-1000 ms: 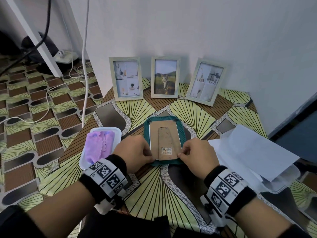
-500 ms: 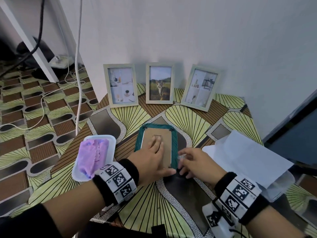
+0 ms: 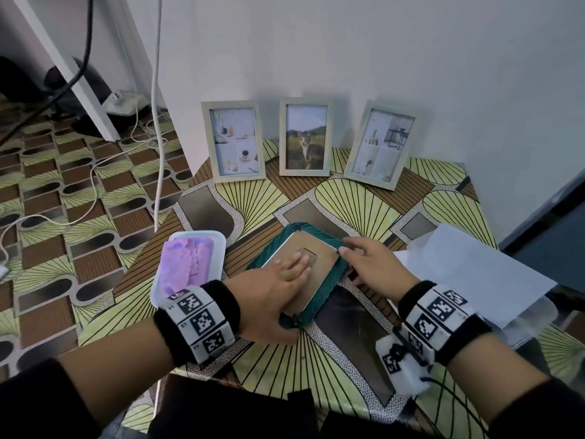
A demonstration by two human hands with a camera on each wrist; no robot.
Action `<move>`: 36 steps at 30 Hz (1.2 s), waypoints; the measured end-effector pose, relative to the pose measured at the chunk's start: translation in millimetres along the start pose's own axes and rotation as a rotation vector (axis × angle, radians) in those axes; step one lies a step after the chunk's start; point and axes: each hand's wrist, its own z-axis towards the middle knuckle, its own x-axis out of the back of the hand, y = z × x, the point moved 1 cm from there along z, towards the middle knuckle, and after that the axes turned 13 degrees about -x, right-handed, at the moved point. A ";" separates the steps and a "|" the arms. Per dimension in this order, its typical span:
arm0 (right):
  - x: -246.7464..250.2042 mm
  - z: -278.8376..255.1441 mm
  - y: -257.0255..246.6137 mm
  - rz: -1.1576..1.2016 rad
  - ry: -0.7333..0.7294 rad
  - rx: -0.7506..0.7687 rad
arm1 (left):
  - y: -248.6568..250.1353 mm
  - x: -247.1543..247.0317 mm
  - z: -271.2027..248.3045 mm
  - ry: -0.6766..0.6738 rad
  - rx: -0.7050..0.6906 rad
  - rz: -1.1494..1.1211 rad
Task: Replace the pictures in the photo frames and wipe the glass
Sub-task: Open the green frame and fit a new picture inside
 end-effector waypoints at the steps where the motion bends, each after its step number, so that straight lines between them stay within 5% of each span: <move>1: -1.6 1.4 -1.2 -0.015 0.013 0.011 | 2.1 -0.2 1.5 0.003 0.015 0.000; 6: -4.0 3.5 1.4 0.036 0.027 -0.014 | 5.4 6.8 6.5 -0.011 0.042 -0.037; 10: 6.9 -0.8 3.9 0.165 0.096 0.004 | 3.1 22.3 0.1 0.155 -0.025 -0.189; 16: 18.5 -2.9 -8.2 0.602 -0.047 -0.010 | 1.0 44.2 -7.5 0.507 -0.034 -0.813; 24: 2.8 0.3 0.5 0.471 -0.260 0.007 | 4.3 29.5 -11.0 0.735 -0.003 -1.538; 36: -4.0 17.7 -5.2 -0.026 -0.161 0.092 | 4.2 9.8 -43.7 0.599 0.389 -1.074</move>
